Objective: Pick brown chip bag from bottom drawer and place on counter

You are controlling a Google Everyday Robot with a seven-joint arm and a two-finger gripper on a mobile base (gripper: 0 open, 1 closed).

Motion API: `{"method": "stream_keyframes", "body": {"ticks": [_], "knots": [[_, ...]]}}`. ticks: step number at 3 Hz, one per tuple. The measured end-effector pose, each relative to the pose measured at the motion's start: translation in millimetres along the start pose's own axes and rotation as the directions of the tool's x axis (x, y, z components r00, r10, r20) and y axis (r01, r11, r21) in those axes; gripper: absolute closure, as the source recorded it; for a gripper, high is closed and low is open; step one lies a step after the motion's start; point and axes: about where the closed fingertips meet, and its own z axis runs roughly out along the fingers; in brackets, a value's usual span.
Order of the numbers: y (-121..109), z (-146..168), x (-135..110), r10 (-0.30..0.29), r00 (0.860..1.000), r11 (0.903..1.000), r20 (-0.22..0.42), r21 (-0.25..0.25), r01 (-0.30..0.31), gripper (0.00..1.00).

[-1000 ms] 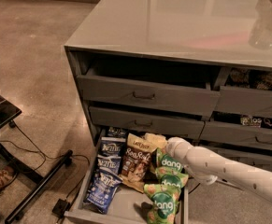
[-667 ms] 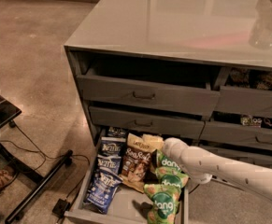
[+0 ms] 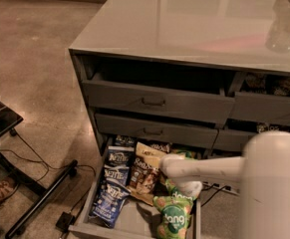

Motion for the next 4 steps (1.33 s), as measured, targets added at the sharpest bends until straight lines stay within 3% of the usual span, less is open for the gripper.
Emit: {"method": "stream_keyframes", "body": {"ticks": [1, 2, 4], "knots": [[21.6, 26.5, 16.8, -0.115, 0.993, 0.9911, -0.029, 0.064, 0.117, 0.0], [21.6, 26.5, 16.8, -0.115, 0.993, 0.9911, -0.029, 0.064, 0.117, 0.0], [23.3, 92.2, 51.0, -0.134, 0.985, 0.9873, -0.111, 0.071, 0.142, 0.0]]}}
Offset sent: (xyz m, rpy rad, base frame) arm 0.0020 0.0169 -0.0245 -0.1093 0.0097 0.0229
